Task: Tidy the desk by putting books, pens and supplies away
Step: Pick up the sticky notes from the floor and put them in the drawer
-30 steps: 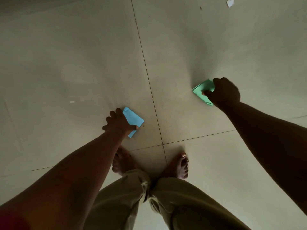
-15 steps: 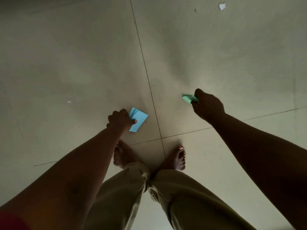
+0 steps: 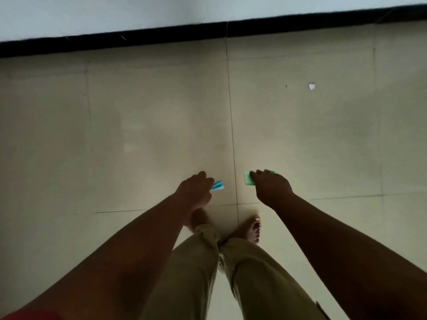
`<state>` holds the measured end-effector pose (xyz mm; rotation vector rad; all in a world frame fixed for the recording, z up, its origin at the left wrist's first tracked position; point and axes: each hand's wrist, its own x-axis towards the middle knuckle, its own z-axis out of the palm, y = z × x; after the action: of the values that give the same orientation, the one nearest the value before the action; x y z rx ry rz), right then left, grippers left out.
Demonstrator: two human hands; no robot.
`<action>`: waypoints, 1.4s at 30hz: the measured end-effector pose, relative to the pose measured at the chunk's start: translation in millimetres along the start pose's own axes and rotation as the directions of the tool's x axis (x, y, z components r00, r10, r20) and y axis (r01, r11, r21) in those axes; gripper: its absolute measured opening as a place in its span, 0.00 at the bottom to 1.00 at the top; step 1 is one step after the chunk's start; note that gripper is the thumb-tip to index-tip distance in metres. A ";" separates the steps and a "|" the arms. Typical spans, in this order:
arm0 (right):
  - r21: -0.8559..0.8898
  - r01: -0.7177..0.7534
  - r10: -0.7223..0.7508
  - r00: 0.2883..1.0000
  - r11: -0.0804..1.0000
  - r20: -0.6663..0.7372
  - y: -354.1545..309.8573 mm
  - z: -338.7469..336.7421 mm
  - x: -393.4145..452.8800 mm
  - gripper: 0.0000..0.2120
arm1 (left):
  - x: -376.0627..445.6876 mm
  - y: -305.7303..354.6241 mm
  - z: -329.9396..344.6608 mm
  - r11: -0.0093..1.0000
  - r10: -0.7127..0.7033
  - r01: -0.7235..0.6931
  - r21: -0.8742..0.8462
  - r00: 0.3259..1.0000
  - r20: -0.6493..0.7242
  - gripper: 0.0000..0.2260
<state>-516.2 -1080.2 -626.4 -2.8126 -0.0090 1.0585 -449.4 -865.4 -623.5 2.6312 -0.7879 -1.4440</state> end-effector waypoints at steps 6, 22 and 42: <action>-0.129 0.151 -0.155 0.988 0.980 -0.024 -67.8 -79.4 -34.2 0.18 | -92.6 -22.3 -48.7 0.994 0.026 -0.023 0.103 0.999 -0.027 0.21; -0.513 0.591 -0.692 0.722 0.622 -0.007 -270.1 -278.2 -143.2 0.21 | -424.2 -62.2 -95.3 0.905 -0.413 0.316 -0.285 0.815 -0.407 0.27; -0.765 0.641 -0.978 0.191 0.063 0.080 -758.8 -376.5 -330.8 0.25 | -838.7 -245.0 -21.9 0.454 -0.842 0.659 -0.599 0.097 -0.531 0.28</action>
<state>-485.9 -393.3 -31.3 -2.4677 -2.1681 -0.0815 -698.3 -280.7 -23.5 3.0387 0.9733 -0.0264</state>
